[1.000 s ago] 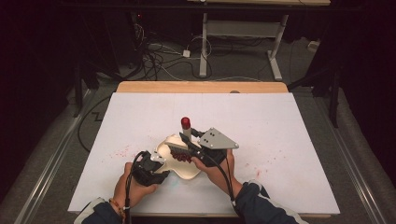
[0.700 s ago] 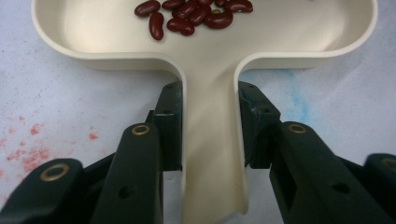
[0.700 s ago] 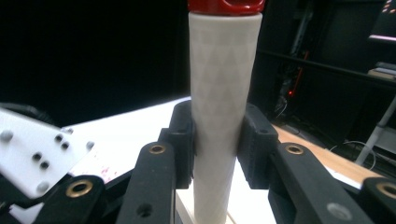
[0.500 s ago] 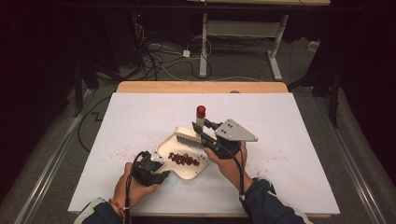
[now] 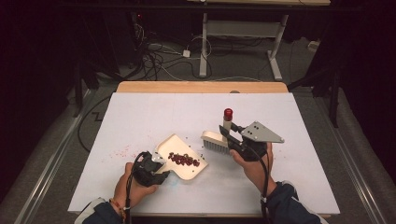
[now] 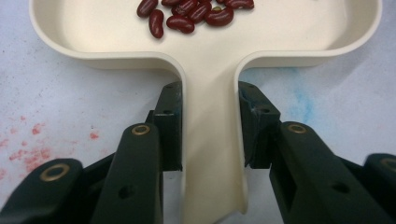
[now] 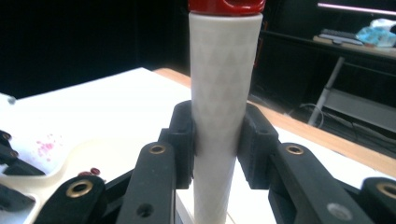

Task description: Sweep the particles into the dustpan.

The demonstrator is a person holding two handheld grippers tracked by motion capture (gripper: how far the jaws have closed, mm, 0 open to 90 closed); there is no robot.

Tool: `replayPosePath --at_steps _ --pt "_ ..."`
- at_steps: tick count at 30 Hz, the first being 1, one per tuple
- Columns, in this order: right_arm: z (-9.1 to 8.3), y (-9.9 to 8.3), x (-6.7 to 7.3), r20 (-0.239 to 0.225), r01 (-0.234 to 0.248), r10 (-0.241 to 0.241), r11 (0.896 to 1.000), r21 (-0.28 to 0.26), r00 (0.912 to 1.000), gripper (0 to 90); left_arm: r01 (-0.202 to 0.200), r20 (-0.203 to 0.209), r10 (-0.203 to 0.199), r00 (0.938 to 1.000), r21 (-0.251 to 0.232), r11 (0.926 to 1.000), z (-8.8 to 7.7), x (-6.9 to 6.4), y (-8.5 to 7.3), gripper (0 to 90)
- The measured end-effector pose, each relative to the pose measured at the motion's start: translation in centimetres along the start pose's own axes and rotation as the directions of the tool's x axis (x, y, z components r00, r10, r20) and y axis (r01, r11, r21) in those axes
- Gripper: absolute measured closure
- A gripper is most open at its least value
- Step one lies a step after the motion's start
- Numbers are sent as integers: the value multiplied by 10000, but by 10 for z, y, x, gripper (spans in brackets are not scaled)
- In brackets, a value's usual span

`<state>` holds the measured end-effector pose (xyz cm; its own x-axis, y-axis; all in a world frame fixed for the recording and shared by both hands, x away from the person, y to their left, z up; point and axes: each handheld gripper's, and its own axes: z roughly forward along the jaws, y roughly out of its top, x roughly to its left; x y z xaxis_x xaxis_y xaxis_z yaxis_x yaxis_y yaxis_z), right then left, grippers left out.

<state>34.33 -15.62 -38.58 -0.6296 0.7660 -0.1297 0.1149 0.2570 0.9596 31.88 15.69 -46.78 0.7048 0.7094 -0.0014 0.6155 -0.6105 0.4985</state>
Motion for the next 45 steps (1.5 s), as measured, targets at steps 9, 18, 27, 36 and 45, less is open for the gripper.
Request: replayPosePath --at_steps 9,18,27,36,45 --pt "1 -5 22 -805 109 -88 9996 252 9967 698 20 -11 -20 10000 -23 10000 0 0 0 641" --pt "-2 5 52 -1277 406 -422 9991 -155 9909 699 4 -37 -4 10000 -6 10000 0 -1 0 641" --pt "-14 12 27 -853 15 -63 9984 -561 9963 699 22 -21 -22 10000 -10 10000 0 -1 0 641" --pt "-7 8 11 164 119 -106 9965 -823 9998 699 13 -13 -13 10000 6 10000 0 0 0 641" --pt "20 -8 13 204 177 -173 9996 -222 9996 700 22 -1 -22 10000 7 10000 0 0 -1 641"
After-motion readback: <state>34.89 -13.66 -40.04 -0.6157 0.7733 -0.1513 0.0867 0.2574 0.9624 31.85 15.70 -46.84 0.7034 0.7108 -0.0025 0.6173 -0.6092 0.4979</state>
